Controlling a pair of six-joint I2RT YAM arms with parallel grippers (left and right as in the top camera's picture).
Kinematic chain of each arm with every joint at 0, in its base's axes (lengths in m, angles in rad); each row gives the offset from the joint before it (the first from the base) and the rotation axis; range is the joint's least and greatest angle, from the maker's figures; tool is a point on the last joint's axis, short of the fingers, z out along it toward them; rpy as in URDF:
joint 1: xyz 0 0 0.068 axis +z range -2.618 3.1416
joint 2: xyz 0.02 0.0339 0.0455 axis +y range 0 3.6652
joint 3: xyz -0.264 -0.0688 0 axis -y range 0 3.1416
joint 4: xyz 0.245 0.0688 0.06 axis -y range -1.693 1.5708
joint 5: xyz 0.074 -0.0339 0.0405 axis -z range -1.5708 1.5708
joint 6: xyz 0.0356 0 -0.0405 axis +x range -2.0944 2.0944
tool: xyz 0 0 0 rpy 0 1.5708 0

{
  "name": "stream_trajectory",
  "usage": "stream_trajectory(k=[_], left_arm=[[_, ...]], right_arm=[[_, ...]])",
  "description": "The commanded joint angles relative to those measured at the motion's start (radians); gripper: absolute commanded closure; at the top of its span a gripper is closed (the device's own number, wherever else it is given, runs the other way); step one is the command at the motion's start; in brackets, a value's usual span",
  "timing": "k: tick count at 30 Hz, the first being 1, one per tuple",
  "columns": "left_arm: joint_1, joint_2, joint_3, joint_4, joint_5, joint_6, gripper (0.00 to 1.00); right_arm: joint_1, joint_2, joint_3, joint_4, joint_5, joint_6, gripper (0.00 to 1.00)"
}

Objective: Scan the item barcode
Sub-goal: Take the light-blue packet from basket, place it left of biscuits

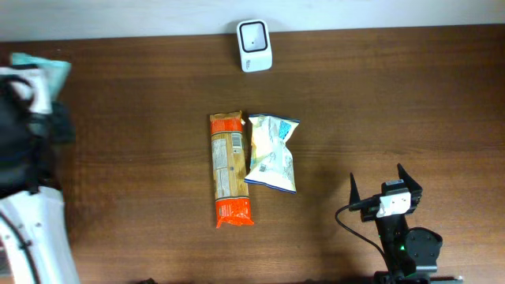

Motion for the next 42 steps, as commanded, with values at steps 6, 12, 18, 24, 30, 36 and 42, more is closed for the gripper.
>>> stream_trajectory(k=[6,12,18,24,30,36,42], left_arm=[[-0.319,0.040,-0.109,-0.289,0.196,-0.286,1.00],[-0.404,0.136,-0.452,-0.063,0.298,-0.369,1.00],[-0.409,0.179,-0.542,0.043,0.392,-0.424,0.79],[-0.409,0.179,-0.542,0.095,0.499,-0.423,0.01],[-0.291,0.175,-0.082,-0.184,0.306,-0.423,0.12],[0.064,0.175,0.448,-0.366,0.076,-0.443,0.10],[0.413,0.298,0.458,-0.291,0.061,-0.459,0.08]], right_arm=[[-0.008,-0.007,-0.008,-0.002,0.009,0.007,0.02],[-0.008,-0.007,-0.008,-0.002,0.008,0.007,0.01],[-0.008,-0.007,-0.008,-0.001,0.008,0.007,0.01],[-0.008,-0.007,-0.008,-0.001,0.009,0.007,0.01],[-0.008,-0.007,-0.008,-0.001,0.009,0.007,0.01],[-0.008,-0.007,-0.008,-0.001,0.009,0.007,0.01],[-0.008,-0.007,-0.008,-0.001,0.008,0.007,0.01]])
